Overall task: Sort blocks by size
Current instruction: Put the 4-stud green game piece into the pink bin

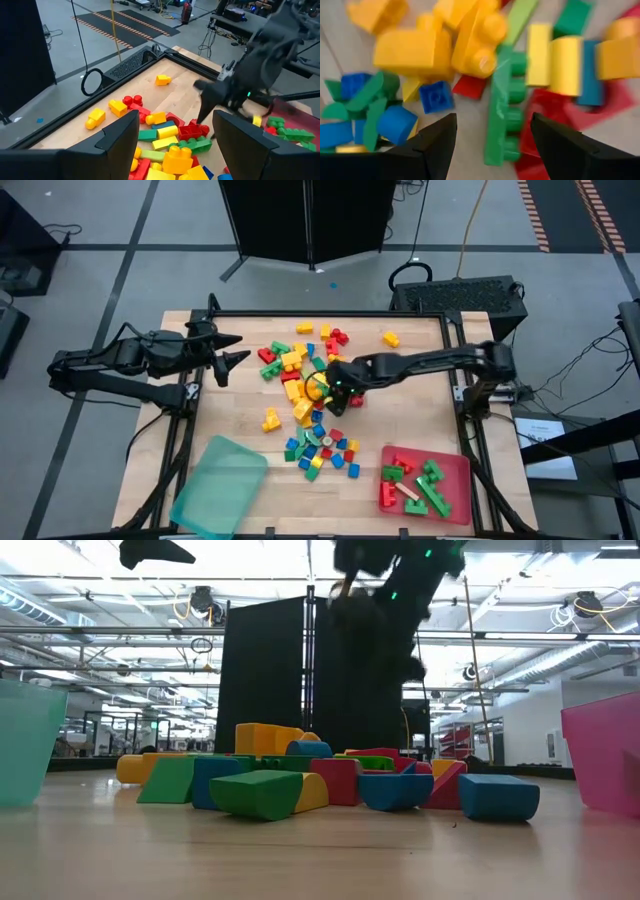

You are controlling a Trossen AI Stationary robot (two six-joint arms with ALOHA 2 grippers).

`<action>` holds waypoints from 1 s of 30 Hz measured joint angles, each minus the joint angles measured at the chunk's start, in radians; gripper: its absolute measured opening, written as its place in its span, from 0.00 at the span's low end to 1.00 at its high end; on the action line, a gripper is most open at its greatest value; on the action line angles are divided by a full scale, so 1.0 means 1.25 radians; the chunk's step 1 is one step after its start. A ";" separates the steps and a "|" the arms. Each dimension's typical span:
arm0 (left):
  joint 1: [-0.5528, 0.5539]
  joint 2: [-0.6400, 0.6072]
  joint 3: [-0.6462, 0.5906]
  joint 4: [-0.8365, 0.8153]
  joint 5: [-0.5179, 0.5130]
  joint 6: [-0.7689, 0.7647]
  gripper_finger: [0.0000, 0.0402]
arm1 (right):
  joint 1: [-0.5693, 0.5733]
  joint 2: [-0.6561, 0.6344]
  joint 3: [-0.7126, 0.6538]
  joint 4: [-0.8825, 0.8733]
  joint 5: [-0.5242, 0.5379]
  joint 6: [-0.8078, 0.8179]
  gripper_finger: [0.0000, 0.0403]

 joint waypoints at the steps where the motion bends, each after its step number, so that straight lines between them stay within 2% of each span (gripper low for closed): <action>1: 0.000 0.000 0.000 -0.001 0.000 0.002 0.64 | -0.001 0.020 0.000 0.005 -0.013 -0.007 0.62; 9: 0.000 0.000 0.000 -0.030 0.000 -0.001 0.64 | 0.000 0.125 0.003 0.008 -0.047 -0.029 0.62; 14: 0.000 0.000 0.000 -0.036 0.000 0.000 0.64 | -0.009 0.160 0.001 -0.013 -0.019 0.010 0.61; 17: 0.000 0.000 0.000 -0.036 0.000 0.000 0.64 | -0.016 0.157 0.000 -0.013 0.002 0.042 0.53; 22: 0.001 0.000 0.000 -0.036 -0.001 0.004 0.64 | -0.023 0.158 -0.001 -0.006 0.006 0.061 0.29; 30: 0.001 0.000 0.000 -0.036 -0.001 0.004 0.64 | -0.016 0.149 0.015 -0.012 -0.013 0.081 0.29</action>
